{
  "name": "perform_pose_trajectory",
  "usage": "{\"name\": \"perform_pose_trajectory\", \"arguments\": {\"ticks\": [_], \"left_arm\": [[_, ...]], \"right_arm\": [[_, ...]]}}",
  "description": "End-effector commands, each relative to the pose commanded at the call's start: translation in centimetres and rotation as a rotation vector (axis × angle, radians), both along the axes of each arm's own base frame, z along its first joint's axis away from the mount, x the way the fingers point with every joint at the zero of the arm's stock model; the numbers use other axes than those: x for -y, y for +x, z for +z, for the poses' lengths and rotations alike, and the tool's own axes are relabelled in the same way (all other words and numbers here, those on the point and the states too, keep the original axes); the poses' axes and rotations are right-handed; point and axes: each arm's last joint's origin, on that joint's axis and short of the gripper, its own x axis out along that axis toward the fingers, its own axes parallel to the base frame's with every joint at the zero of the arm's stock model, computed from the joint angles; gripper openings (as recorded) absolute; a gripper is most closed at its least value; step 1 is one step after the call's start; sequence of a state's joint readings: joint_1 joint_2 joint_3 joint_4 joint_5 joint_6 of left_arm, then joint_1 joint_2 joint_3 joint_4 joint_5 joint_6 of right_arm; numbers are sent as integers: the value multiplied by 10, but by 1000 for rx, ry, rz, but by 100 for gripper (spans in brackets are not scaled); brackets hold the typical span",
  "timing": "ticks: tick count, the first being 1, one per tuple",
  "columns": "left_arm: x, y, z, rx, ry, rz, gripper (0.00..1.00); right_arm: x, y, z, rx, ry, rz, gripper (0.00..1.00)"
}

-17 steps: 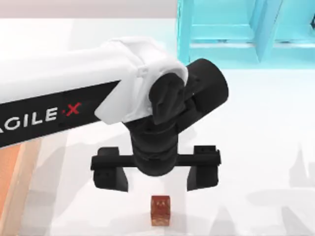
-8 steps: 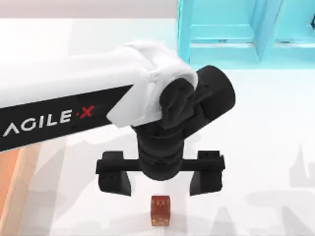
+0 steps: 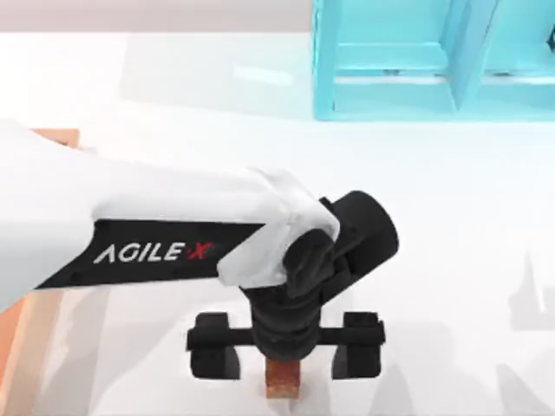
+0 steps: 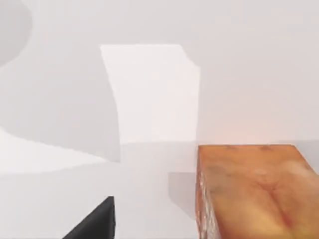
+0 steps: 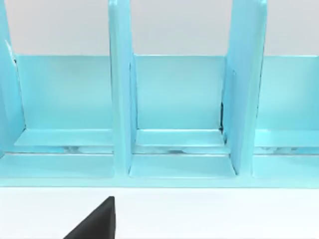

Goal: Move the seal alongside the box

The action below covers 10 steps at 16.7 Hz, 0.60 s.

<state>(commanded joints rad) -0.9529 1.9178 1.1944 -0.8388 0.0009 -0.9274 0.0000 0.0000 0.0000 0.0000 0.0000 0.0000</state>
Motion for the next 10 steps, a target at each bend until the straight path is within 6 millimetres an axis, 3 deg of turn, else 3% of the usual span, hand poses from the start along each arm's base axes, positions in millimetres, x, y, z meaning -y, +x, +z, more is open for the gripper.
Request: {"name": "perform_pose_trajectory", "arguments": {"ticks": [2, 6, 10], "left_arm": [[-1, -2, -10, -5, 6, 0, 100], [-1, -2, -11, -5, 7, 0, 100], [-1, -2, -11, -5, 7, 0, 70]], "right_arm": [[0, 0, 0, 0, 0, 0, 100], [0, 0, 0, 0, 0, 0, 100], [0, 0, 0, 0, 0, 0, 100]]}}
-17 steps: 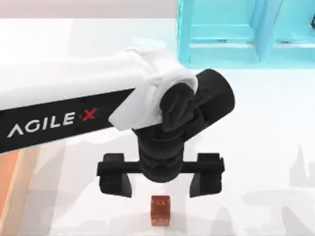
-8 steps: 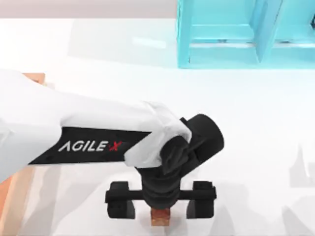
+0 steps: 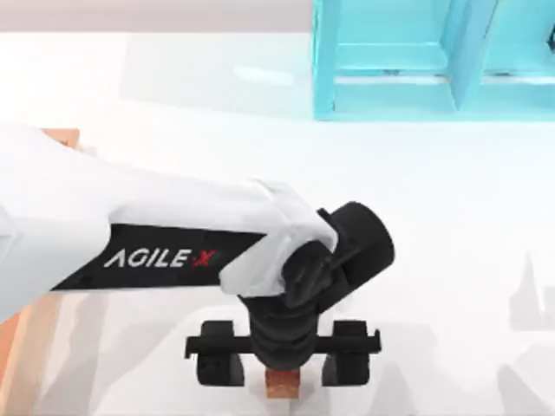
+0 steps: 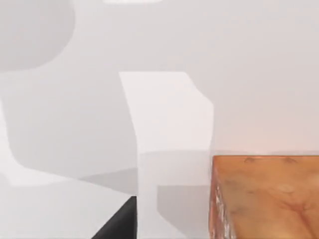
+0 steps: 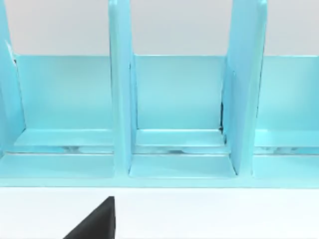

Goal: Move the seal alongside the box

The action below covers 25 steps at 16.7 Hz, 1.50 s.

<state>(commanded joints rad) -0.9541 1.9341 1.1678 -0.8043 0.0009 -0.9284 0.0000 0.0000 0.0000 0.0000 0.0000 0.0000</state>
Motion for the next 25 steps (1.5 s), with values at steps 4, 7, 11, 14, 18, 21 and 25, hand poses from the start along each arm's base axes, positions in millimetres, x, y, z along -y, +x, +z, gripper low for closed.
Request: {"name": "perform_pose_trajectory", "arguments": {"ticks": [4, 7, 11, 14, 18, 21, 25], "left_arm": [[0, 0, 0, 0, 0, 0, 40], [0, 0, 0, 0, 0, 0, 17], [0, 0, 0, 0, 0, 0, 0], [0, 0, 0, 0, 0, 0, 0], [0, 0, 1, 1, -2, -1, 0], [1, 1, 9, 1, -2, 1, 0], [1, 1, 35, -2, 2, 2, 0]], "right_arm": [[0, 0, 0, 0, 0, 0, 100], [0, 0, 0, 0, 0, 0, 100], [0, 0, 0, 0, 0, 0, 100], [0, 0, 0, 0, 0, 0, 100], [0, 0, 0, 0, 0, 0, 100], [0, 0, 0, 0, 0, 0, 100], [0, 0, 0, 0, 0, 0, 100]]}}
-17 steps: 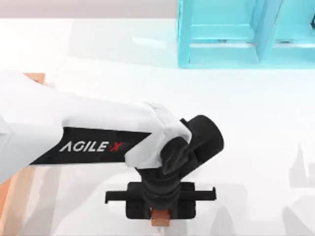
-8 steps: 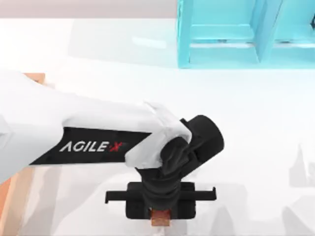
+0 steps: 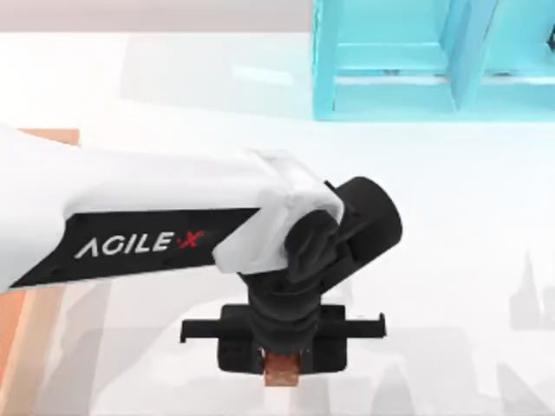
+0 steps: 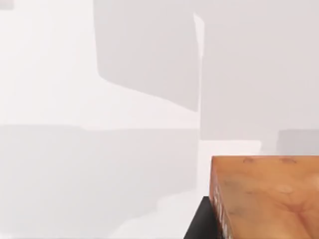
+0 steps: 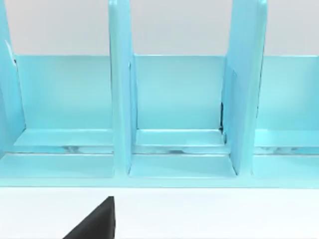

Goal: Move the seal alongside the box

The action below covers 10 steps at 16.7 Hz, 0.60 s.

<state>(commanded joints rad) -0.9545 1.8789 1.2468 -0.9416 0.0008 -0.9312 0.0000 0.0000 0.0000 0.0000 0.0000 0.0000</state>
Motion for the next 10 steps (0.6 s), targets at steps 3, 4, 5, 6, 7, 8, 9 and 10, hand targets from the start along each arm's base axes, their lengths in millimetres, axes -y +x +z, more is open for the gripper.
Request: {"name": "perform_pose_trajectory", "arguments": {"ticks": [3, 4, 5, 6, 7, 8, 9, 10], "left_arm": [[-1, -1, 15, 3, -4, -2, 0], [-1, -1, 15, 3, -4, -2, 0], [-1, -1, 15, 3, -4, -2, 0], [-1, 0, 13, 0, 0, -3, 0], [-1, 0, 14, 0, 0, -3, 0], [-4, 3, 16, 1, -1, -3, 0], [-10, 8, 21, 2, -3, -3, 0], [-17, 16, 27, 2, -4, -2, 0]], "right_arm": [[0, 0, 0, 0, 0, 0, 100], [0, 0, 0, 0, 0, 0, 100], [0, 0, 0, 0, 0, 0, 100], [0, 0, 0, 0, 0, 0, 100], [0, 0, 0, 0, 0, 0, 100], [0, 0, 0, 0, 0, 0, 100], [0, 0, 0, 0, 0, 0, 100], [0, 0, 0, 0, 0, 0, 100]]}}
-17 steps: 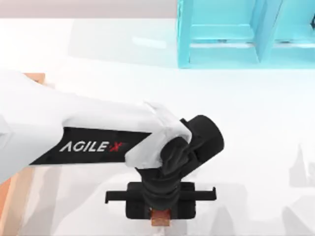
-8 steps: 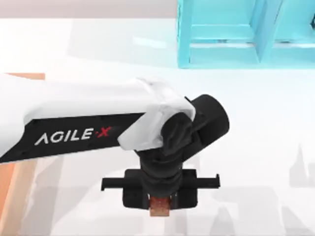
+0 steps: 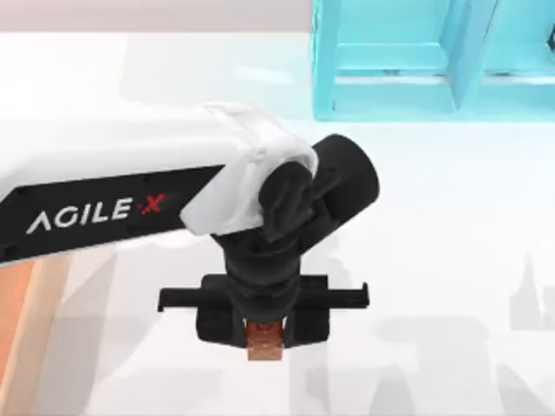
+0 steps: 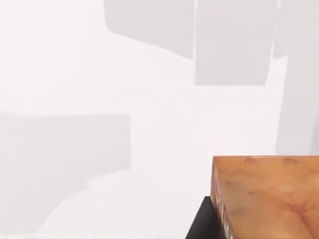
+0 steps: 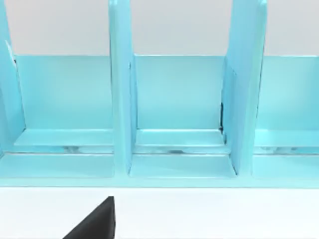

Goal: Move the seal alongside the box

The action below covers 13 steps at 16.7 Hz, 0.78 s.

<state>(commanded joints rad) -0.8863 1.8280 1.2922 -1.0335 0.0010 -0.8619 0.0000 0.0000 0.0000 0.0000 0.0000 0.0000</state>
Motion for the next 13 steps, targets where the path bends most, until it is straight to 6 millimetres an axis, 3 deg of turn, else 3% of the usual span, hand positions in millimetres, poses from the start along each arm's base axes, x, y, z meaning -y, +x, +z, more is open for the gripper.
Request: {"name": "perform_pose_trajectory", "arguments": {"ticks": [3, 7, 10, 13], "left_arm": [[-38, 28, 19, -4, 4, 4, 0], [-111, 60, 48, -17, 13, 3, 0], [-155, 66, 70, -10, 7, 1, 0], [-171, 65, 81, 1, 1, 0, 0]], "right_arm": [[0, 0, 0, 0, 0, 0, 100], [0, 0, 0, 0, 0, 0, 100], [0, 0, 0, 0, 0, 0, 100], [0, 0, 0, 0, 0, 0, 100]]}}
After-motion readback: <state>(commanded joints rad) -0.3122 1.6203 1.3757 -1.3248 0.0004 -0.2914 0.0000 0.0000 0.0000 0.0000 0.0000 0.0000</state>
